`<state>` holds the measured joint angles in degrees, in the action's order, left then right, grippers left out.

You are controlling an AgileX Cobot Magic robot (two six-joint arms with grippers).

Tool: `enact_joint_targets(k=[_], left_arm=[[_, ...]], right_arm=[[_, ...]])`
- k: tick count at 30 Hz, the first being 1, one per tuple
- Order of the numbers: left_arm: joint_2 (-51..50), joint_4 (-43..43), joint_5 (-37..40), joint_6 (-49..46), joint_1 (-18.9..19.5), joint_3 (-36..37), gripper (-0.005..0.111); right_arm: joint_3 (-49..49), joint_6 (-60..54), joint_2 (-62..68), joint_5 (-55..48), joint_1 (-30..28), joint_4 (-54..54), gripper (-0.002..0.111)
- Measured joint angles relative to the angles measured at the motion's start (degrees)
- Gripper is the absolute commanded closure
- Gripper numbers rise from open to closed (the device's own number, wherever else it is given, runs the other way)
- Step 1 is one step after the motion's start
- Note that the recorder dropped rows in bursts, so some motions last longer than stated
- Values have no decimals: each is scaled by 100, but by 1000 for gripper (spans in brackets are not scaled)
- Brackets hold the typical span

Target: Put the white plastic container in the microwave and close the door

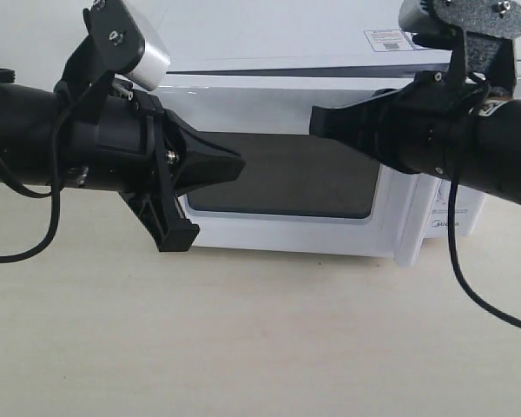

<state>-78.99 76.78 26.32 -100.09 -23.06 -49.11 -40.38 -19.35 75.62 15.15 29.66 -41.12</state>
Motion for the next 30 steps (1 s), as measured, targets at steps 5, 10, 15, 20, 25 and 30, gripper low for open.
enact_joint_targets(k=[5,10,15,20,25,30], left_arm=[[0,0,-22,0,0,0,103],[0,0,-67,0,0,0,103],[0,0,-91,0,0,0,103],[0,0,-91,0,0,0,103],[0,0,-91,0,0,0,103],[0,0,-91,0,0,0,103]], right_arm=[[0,-9,155,360,0,0,108],[0,-9,366,729,0,-36,108],[0,-9,655,1146,9,-167,108],[0,-9,779,1319,22,-168,108],[0,-9,812,1438,53,-168,108],[0,-9,817,1528,58,-177,108]])
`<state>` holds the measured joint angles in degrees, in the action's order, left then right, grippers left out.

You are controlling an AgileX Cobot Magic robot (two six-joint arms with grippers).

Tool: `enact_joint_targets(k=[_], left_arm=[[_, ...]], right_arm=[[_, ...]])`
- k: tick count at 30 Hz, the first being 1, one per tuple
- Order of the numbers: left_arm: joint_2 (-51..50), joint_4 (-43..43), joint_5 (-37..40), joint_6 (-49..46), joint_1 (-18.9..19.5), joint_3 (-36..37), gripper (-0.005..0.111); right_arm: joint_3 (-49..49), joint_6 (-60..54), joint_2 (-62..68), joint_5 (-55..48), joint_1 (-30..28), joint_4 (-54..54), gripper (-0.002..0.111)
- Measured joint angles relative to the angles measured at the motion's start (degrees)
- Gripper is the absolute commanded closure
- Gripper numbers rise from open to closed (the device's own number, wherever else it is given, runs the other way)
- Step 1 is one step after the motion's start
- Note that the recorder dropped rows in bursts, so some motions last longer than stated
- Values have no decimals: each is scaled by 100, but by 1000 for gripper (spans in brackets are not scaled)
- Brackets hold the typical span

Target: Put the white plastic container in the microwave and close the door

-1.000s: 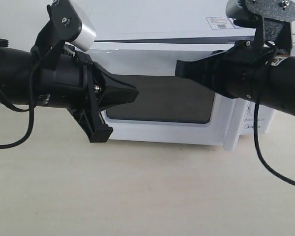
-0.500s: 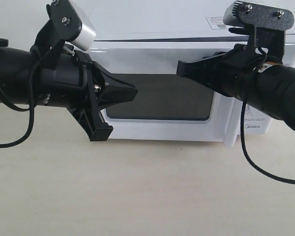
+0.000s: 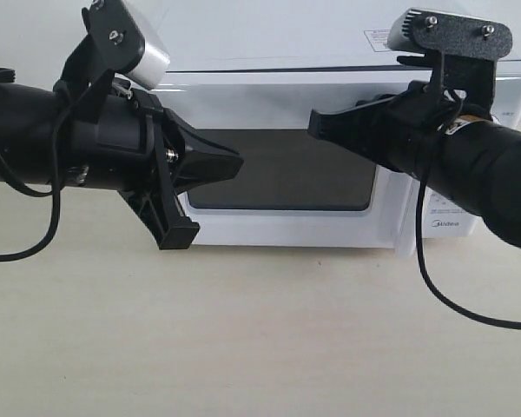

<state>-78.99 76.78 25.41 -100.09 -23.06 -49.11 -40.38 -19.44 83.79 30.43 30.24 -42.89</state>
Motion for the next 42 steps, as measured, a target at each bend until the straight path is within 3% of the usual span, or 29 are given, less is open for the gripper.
enact_joint_targets(k=[32,42], left_arm=[[0,0,-44,0,0,0,103],[0,0,-44,0,0,0,103]], right_arm=[[-12,0,298,990,-4,-86,108],[-12,-11,288,857,-4,-130,108]])
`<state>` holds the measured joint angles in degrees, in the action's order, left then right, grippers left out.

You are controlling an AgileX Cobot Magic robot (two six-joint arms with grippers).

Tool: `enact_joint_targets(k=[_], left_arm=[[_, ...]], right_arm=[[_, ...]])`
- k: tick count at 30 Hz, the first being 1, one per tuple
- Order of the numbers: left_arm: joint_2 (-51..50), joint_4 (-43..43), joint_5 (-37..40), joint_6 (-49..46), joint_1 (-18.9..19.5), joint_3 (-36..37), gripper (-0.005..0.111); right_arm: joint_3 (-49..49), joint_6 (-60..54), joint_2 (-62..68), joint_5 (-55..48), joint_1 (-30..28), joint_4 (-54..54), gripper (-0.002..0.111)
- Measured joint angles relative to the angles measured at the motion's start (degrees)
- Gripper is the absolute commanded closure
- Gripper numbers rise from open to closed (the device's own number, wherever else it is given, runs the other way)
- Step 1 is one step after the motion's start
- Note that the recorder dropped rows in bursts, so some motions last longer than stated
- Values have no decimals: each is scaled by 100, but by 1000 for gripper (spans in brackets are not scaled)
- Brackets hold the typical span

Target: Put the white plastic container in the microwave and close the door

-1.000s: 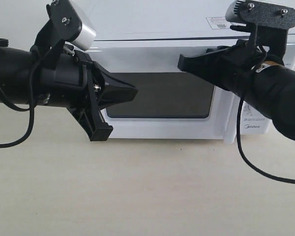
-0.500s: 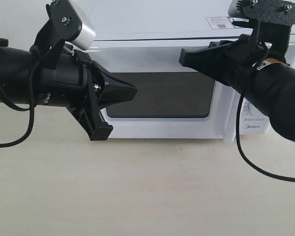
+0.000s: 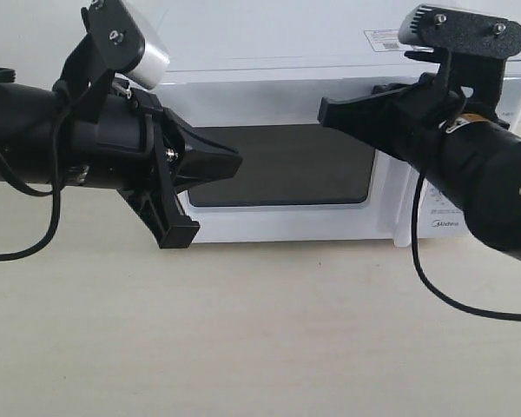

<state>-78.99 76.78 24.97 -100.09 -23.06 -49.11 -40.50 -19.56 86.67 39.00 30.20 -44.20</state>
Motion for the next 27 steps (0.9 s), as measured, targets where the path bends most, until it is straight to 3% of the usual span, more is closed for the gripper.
enact_joint_targets(k=[27], left_arm=[[0,0,0,0,0,0,103]], right_arm=[[0,-982,-2337,-4204,0,-62,108]])
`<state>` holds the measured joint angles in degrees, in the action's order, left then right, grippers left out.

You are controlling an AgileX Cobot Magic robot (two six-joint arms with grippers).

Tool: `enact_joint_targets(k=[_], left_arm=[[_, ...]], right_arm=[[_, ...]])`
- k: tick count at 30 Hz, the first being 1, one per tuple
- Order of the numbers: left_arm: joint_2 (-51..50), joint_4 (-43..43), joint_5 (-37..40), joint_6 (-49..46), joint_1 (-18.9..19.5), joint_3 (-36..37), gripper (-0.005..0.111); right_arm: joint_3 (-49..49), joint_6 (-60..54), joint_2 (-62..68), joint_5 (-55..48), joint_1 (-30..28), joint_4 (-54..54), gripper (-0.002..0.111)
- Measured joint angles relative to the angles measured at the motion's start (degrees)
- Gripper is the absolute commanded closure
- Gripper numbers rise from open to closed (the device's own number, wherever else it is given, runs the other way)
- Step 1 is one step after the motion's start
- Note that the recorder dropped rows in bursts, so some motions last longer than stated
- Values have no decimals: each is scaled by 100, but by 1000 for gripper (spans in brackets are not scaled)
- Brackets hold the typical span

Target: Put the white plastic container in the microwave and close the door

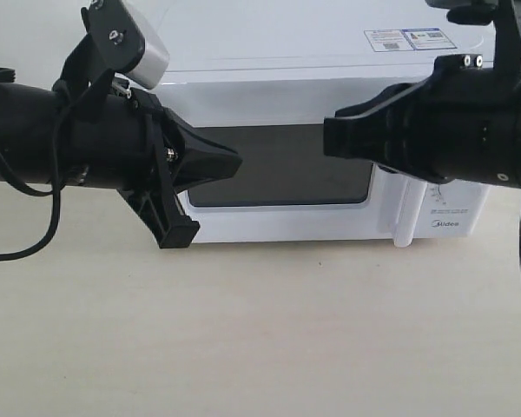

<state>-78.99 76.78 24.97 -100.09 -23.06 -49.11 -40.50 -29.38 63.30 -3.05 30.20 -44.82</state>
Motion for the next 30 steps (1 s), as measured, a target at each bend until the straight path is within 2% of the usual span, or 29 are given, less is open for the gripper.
enact_joint_targets(k=[15,30], left_arm=[[0,0,0,0,0,0,103],[0,0,0,0,0,0,103]], right_arm=[[0,110,-509,-1678,0,211,108],[0,110,-521,-1751,0,232,108]])
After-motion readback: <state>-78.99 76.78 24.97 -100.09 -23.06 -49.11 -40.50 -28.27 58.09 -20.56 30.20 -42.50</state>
